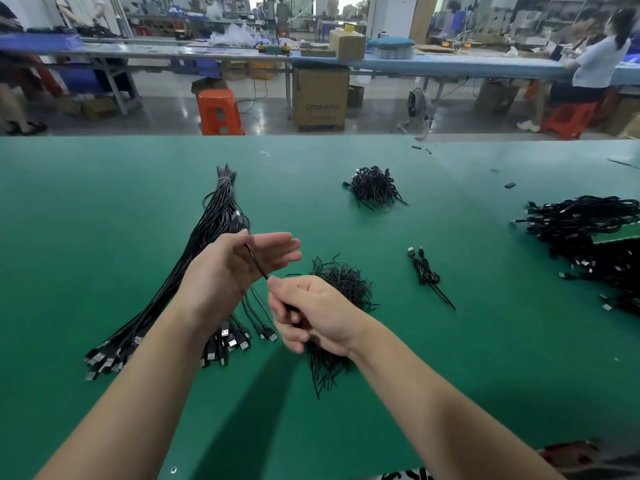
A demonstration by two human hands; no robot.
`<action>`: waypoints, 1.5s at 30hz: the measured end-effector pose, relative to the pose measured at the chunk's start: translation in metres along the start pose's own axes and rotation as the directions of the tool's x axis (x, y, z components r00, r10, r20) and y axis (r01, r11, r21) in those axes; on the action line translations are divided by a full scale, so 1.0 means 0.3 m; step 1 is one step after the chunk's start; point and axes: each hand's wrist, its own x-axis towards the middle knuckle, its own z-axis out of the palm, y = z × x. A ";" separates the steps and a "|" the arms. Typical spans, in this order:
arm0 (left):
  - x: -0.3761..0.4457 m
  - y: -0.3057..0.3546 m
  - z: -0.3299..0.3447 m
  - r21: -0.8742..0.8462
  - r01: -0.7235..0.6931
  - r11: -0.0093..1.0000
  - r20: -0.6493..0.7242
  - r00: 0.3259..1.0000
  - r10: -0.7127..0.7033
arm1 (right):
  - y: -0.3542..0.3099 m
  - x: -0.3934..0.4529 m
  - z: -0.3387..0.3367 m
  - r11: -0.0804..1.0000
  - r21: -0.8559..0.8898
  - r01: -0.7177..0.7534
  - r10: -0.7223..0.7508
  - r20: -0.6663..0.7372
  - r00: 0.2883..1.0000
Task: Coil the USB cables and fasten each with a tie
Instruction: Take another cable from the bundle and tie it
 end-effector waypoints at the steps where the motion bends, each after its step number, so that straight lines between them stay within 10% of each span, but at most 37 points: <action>1: -0.002 0.001 -0.002 -0.015 0.016 1.000 0.022 1.000 -0.016 | 0.002 -0.001 0.001 1.000 0.027 0.003 -0.003 0.002 1.000; 7: -0.005 -0.006 -0.002 -0.046 0.096 0.994 0.048 0.994 -0.093 | 0.015 -0.003 0.001 0.985 0.174 0.018 -0.013 -0.027 1.000; 16: 0.015 0.046 0.072 -0.396 -0.167 0.903 -0.193 0.977 0.096 | 0.060 0.017 0.025 0.851 0.512 -0.116 0.085 0.083 0.993; 21: -0.014 0.100 0.019 -0.457 0.212 0.864 0.305 0.950 -0.072 | 0.083 0.032 0.020 0.789 0.604 -0.117 0.047 0.131 0.990; 24: -0.041 0.115 -0.053 0.057 0.320 0.946 0.444 0.840 -0.311 | 0.082 0.022 -0.008 0.804 0.587 -0.089 0.061 0.067 0.996; 29: -0.077 0.088 -0.069 0.631 0.394 0.668 0.158 0.778 -0.608 | 0.059 0.020 -0.037 0.866 0.497 -0.046 0.088 -0.061 0.994; 37: -0.046 -0.021 -0.015 0.699 0.132 0.703 -0.144 0.989 -0.044 | 0.064 0.039 0.004 0.969 0.246 0.034 0.011 -0.178 0.984; 45: 0.012 -0.055 0.037 -0.200 -0.069 0.977 -0.378 0.926 -0.012 | 0.077 0.062 0.043 0.985 0.172 0.031 -0.007 -0.141 0.990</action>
